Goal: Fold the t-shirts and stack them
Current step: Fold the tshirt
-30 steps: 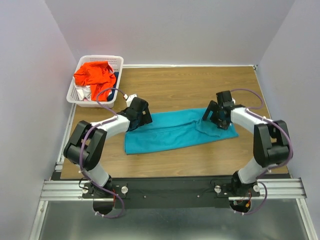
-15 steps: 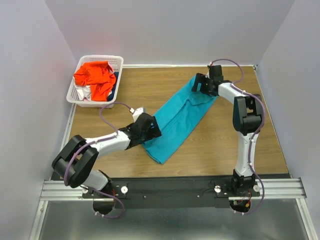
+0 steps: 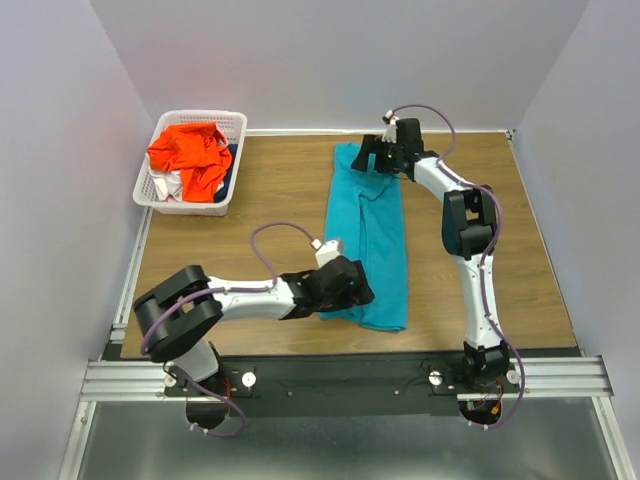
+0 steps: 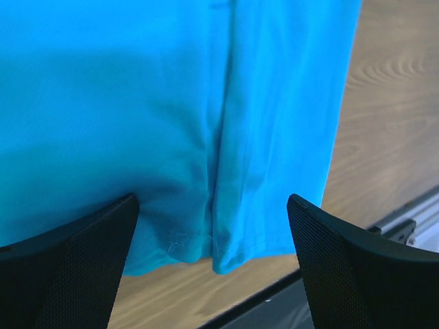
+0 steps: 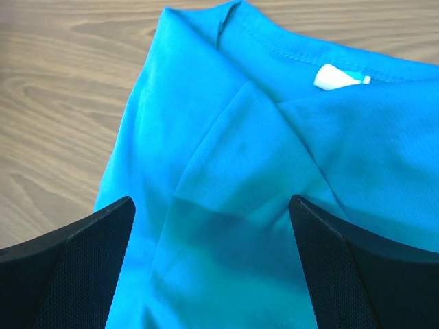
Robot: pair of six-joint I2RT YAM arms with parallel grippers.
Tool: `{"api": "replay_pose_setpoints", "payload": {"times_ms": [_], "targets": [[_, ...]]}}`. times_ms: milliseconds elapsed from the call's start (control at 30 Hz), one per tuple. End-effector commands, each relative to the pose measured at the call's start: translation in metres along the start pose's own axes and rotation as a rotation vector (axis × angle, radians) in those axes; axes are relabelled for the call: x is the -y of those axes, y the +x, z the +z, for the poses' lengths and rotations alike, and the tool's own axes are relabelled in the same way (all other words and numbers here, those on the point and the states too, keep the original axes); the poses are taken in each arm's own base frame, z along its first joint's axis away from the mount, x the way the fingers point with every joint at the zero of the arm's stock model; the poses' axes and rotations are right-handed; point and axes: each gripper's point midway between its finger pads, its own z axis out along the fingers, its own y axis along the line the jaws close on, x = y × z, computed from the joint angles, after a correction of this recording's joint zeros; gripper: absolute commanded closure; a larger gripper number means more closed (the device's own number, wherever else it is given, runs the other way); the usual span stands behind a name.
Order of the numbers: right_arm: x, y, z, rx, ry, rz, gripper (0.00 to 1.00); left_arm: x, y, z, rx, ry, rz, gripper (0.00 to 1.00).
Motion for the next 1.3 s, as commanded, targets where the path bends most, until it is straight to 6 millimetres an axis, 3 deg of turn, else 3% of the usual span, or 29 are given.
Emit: {"api": "replay_pose_setpoints", "payload": {"times_ms": [0,133,167,200,300,333,400,433,467,500,567,600,633,667,700,733,800,833,867,900,933,967,1033,1067,1100,1167,1200,1267], "targets": [[-0.02,0.08,0.027,-0.209,-0.033,0.035,0.0,-0.005,0.049,0.01,-0.117,-0.075,0.068,0.02],[-0.034,0.061,0.021,-0.169,-0.028,0.011,0.0,0.017,0.05,-0.006,-0.068,-0.068,0.114,0.02],[-0.032,0.053,0.018,-0.151,-0.009,0.004,0.0,0.033,0.039,-0.016,-0.007,-0.044,0.118,0.02],[-0.039,0.037,0.009,-0.121,-0.01,-0.01,0.0,0.033,0.042,-0.024,0.002,-0.064,0.137,0.02],[-0.057,0.005,-0.01,-0.069,-0.025,-0.032,0.0,0.05,0.023,-0.043,0.09,-0.064,0.141,0.02],[-0.07,-0.016,-0.025,-0.029,-0.04,-0.046,0.0,0.047,0.023,-0.05,0.096,-0.083,0.152,0.02],[-0.081,-0.035,-0.045,0.008,-0.032,-0.062,0.0,0.046,0.015,-0.06,0.127,-0.088,0.149,0.02],[-0.093,-0.057,-0.068,0.059,-0.033,-0.088,0.0,0.047,0.012,-0.067,0.134,-0.073,0.14,0.02],[-0.097,-0.065,-0.079,0.081,-0.024,-0.095,0.0,0.045,0.012,-0.069,0.136,-0.071,0.139,0.02],[-0.086,-0.059,-0.085,0.079,0.042,-0.08,0.0,0.034,0.014,-0.069,0.132,-0.091,0.142,0.02],[-0.082,-0.066,-0.111,0.124,0.122,-0.027,0.0,0.025,0.014,-0.075,0.132,-0.098,0.122,0.02],[-0.082,-0.084,-0.143,0.2,0.199,-0.009,0.0,0.012,0.016,-0.076,0.13,-0.126,0.117,0.02],[-0.067,-0.055,-0.148,0.159,0.259,0.048,0.0,-0.001,0.018,-0.078,0.126,-0.161,0.117,0.02],[-0.058,-0.042,-0.159,0.156,0.308,0.078,0.0,-0.004,0.016,-0.083,0.128,-0.157,0.105,0.02],[-0.065,-0.052,-0.194,0.224,0.338,0.102,0.0,-0.018,0.022,-0.083,0.114,-0.176,0.106,0.02],[-0.047,-0.005,-0.195,0.151,0.391,0.162,0.0,-0.024,0.024,-0.083,0.108,-0.18,0.1,0.02],[-0.051,0.01,-0.232,0.185,0.399,0.206,0.0,-0.036,0.033,-0.083,0.078,-0.162,0.087,0.02],[-0.05,0.029,-0.24,0.178,0.405,0.271,0.0,-0.04,0.036,-0.082,0.068,-0.159,0.082,0.02],[-0.039,0.072,-0.243,0.114,0.432,0.304,0.0,-0.041,0.037,-0.083,0.059,-0.144,0.073,0.02],[-0.042,0.091,-0.248,0.082,0.405,0.325,0.0,-0.051,0.045,-0.081,0.032,-0.148,0.078,0.02],[-0.054,0.092,-0.264,0.11,0.356,0.339,0.0,-0.044,0.047,-0.079,0.026,-0.106,0.071,0.02],[-0.049,0.123,-0.267,0.058,0.361,0.358,0.0,-0.042,0.049,-0.078,0.016,-0.079,0.068,0.05],[-0.052,0.143,-0.285,0.077,0.342,0.393,0.0,-0.037,0.057,-0.075,-0.017,-0.023,0.077,0.14],[-0.058,0.134,-0.293,0.117,0.323,0.397,0.0,-0.037,0.058,-0.073,-0.023,-0.019,0.083,0.17],[-0.055,0.148,-0.296,0.104,0.324,0.403,0.0,-0.037,0.059,-0.072,-0.025,-0.018,0.086,0.18],[-0.065,0.153,-0.311,0.121,0.277,0.404,0.0,-0.04,0.06,-0.069,-0.028,-0.029,0.098,0.19],[-0.064,0.167,-0.312,0.099,0.274,0.411,0.0,-0.042,0.062,-0.068,-0.033,-0.031,0.098,0.21],[-0.062,0.176,-0.318,0.099,0.281,0.415,0.0,-0.036,0.063,-0.065,-0.035,-0.003,0.099,0.25]]}}
